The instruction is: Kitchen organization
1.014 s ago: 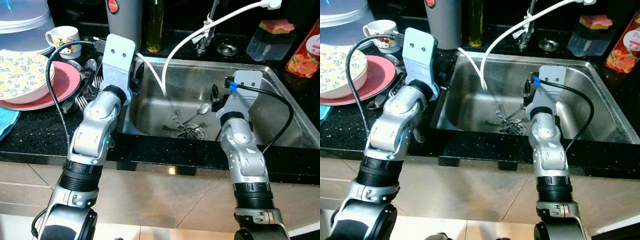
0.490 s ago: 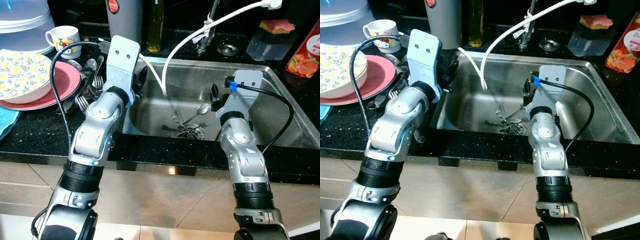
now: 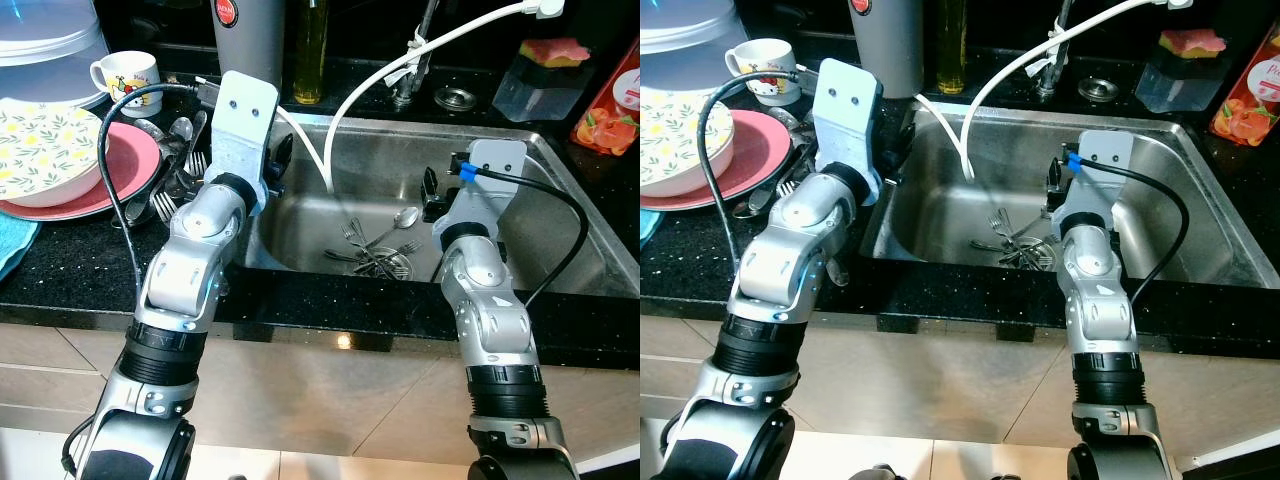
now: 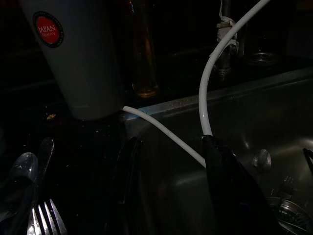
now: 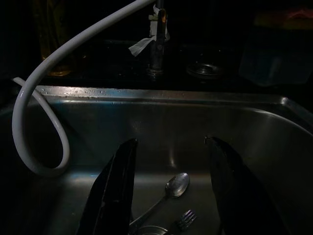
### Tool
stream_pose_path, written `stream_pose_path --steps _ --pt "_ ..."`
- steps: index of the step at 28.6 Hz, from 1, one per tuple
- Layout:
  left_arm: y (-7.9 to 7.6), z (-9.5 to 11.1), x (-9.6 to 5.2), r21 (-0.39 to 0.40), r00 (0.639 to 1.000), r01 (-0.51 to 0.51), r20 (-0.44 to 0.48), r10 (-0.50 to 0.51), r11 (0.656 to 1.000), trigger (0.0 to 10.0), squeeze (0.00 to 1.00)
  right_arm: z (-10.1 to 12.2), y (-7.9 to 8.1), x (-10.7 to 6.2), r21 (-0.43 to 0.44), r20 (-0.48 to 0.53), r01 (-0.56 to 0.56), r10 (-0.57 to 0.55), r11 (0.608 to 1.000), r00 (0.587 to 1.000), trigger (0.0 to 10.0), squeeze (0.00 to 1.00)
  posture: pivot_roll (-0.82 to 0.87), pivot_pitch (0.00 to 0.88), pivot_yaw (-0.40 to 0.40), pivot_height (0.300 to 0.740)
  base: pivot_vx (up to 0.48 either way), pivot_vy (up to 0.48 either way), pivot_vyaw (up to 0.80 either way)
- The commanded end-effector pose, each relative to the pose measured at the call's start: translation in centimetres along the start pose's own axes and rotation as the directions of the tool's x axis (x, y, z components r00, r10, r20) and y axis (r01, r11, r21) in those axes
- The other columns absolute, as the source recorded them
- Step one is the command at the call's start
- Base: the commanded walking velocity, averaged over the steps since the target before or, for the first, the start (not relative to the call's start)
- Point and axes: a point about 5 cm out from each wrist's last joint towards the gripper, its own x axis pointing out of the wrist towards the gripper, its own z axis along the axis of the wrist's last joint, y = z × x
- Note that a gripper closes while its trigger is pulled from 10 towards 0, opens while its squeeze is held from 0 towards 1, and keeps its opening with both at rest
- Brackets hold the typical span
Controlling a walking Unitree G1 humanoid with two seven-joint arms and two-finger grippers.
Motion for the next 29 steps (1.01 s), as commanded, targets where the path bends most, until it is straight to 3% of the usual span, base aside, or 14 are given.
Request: stream_pose_path --steps 1,29 --pt "-0.34 0.08 -0.07 -0.008 1.0 0.011 -0.001 -0.011 1.0 10.0 0.0 0.48 0.06 0.08 0.014 0.024 -0.001 0.0 1.0 1.0 10.0 0.0 0.25 0.092 -0.034 0.74 0.0 0.0 0.0" --pt "-0.83 0.14 -0.1 -0.01 1.0 0.028 0.002 -0.028 1.0 10.0 0.0 0.51 0.09 0.17 0.018 0.029 -0.002 0.001 1.0 1.0 10.0 0.0 0.27 0.081 -0.037 0.74 0.0 0.0 0.0"
